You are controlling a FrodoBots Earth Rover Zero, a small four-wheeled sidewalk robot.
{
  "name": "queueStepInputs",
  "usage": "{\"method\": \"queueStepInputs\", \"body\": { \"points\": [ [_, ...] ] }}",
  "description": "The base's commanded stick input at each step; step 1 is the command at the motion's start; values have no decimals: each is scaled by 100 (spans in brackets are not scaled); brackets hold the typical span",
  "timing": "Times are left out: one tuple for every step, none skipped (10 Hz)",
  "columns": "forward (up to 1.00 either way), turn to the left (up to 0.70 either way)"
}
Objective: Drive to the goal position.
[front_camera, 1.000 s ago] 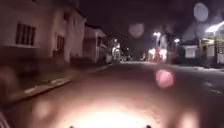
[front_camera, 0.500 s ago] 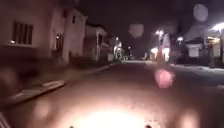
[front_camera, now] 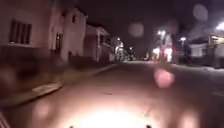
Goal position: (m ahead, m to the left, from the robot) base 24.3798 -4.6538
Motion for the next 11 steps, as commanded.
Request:
{"method": "queueStepInputs", "body": {
  "points": [
    [70, 0],
    [70, 0],
    [70, 0],
    [70, 0],
    [70, 0],
    [70, 0],
    [70, 0],
    [70, 0],
    [70, 0],
    [70, 0],
    [70, 0]
  ]
}}
